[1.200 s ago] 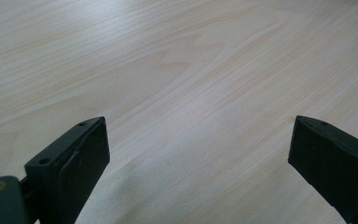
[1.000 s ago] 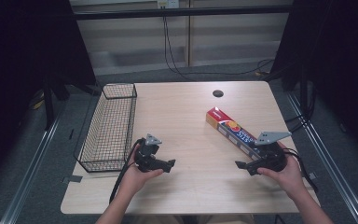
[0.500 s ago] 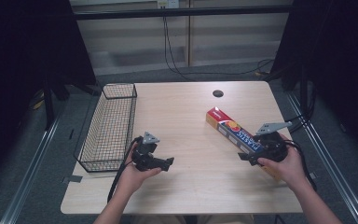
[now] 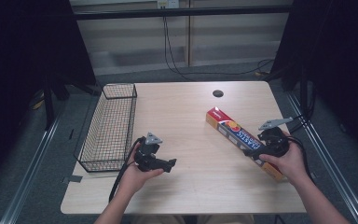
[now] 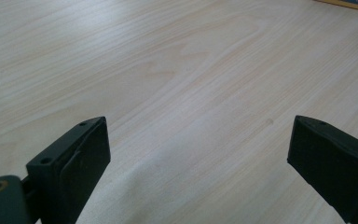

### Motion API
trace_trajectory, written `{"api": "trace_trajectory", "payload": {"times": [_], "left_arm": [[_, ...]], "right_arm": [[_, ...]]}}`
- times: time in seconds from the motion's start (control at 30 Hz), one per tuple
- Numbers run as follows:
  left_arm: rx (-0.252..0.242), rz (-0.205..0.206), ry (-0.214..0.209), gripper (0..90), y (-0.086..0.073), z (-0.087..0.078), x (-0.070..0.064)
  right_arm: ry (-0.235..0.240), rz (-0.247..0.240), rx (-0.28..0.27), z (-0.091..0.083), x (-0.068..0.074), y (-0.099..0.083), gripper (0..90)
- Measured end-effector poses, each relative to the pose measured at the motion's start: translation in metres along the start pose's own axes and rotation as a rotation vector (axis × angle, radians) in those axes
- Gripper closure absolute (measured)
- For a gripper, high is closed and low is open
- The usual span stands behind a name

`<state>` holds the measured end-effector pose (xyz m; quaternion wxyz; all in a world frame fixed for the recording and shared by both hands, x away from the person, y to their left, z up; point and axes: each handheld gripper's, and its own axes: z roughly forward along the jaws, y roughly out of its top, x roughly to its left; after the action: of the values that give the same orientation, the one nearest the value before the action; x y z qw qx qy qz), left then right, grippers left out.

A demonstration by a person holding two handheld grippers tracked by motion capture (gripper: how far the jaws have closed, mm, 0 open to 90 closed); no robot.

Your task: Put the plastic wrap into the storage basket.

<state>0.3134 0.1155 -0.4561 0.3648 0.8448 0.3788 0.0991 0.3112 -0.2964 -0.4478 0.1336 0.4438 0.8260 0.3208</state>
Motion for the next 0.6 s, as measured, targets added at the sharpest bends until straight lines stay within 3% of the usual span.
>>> {"api": "trace_trajectory", "payload": {"times": [0.07, 0.1, 0.17, 0.23, 0.27, 0.47, 0.6], "left_arm": [[-0.001, 0.007, 0.001, 5.5, 0.000, 0.000, 0.000], [0.022, 0.039, 0.008, 5.5, 0.001, 0.001, 0.001], [0.008, 0.023, 0.002, 5.5, 0.002, 0.003, 0.000], [0.029, 0.048, 0.005, 5.6, 0.003, 0.002, 0.000], [0.011, 0.028, -0.001, 5.5, 0.003, 0.004, -0.002], [0.023, 0.048, 0.002, 5.6, 0.005, 0.003, -0.002], [0.009, 0.033, -0.004, 5.6, 0.004, 0.002, -0.004]], "right_arm": [[0.016, 0.012, 0.001, 0.000, -0.001, 0.000, 7.8], [0.006, -0.006, 0.004, 0.001, -0.001, 0.000, 8.2], [-0.012, -0.019, 0.019, 0.001, 0.000, 0.001, 8.3], [-0.015, -0.006, 0.020, 0.002, -0.002, 0.001, 8.3], [-0.027, 0.009, 0.036, 0.002, -0.003, 0.001, 8.3], [-0.045, 0.027, 0.071, 0.006, -0.011, -0.002, 9.3], [-0.043, 0.037, 0.091, 0.010, -0.013, -0.004, 11.0]]}}
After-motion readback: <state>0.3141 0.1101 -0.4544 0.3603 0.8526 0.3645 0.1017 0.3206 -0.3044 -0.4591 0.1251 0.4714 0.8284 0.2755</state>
